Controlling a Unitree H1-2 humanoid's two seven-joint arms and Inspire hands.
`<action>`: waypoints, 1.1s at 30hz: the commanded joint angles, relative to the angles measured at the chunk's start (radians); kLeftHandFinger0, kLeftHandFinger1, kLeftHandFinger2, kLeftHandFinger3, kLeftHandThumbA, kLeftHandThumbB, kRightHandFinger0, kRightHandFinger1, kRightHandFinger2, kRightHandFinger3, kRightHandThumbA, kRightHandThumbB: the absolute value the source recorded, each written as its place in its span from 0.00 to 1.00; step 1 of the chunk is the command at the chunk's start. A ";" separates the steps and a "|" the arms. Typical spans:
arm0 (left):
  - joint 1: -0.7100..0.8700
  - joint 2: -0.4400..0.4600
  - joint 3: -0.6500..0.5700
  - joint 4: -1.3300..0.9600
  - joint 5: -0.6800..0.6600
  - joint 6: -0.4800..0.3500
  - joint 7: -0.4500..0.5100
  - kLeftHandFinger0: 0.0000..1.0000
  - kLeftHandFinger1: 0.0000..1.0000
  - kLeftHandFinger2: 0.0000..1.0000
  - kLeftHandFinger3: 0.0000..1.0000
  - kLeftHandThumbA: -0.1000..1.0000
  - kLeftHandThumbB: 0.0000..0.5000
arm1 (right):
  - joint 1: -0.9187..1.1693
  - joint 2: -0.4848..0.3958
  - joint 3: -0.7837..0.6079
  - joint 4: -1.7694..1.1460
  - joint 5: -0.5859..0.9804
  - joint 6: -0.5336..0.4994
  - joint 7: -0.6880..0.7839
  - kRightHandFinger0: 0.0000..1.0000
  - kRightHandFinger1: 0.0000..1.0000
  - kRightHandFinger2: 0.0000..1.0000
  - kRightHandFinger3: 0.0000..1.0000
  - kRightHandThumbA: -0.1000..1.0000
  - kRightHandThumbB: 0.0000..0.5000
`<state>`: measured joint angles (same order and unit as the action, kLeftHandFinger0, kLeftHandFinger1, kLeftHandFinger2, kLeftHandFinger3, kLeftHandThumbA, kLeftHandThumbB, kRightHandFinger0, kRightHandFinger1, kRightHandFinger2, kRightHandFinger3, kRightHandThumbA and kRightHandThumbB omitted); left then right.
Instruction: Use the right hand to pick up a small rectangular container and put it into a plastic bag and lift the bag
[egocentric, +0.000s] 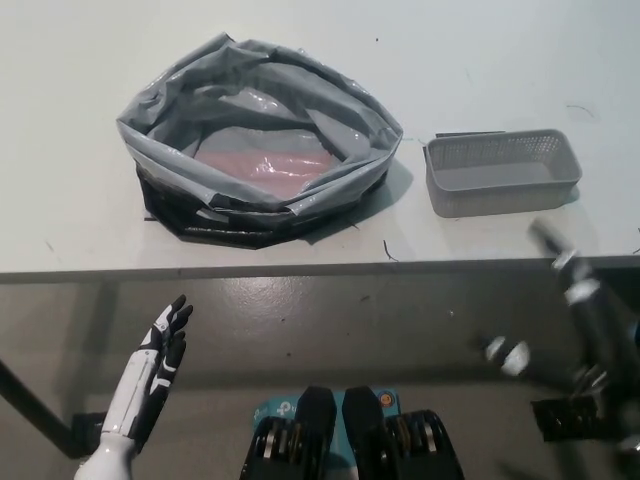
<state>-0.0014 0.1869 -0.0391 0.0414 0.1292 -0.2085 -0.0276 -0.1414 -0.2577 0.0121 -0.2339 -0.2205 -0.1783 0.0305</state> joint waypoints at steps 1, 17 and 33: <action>0.005 -0.003 -0.003 -0.025 0.000 -0.063 -0.001 1.00 1.00 1.00 1.00 1.00 0.45 | -0.259 -0.205 -0.030 -0.064 0.000 0.276 0.186 1.00 1.00 1.00 1.00 1.00 0.74; 0.006 -0.009 0.000 -0.027 -0.008 -0.055 -0.001 1.00 1.00 1.00 1.00 1.00 0.52 | -0.988 -0.385 0.338 0.491 -0.151 0.527 0.607 1.00 1.00 1.00 1.00 1.00 0.79; 0.000 0.000 0.000 -0.036 0.005 -0.042 -0.004 1.00 1.00 1.00 1.00 1.00 0.51 | -1.141 -0.297 0.619 0.803 -0.256 0.558 0.748 1.00 1.00 1.00 1.00 1.00 1.00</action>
<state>0.0043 0.1824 -0.0399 0.0412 0.1312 -0.2122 -0.0278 -1.1742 -0.5528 0.5974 0.5462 -0.4057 0.2952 0.6569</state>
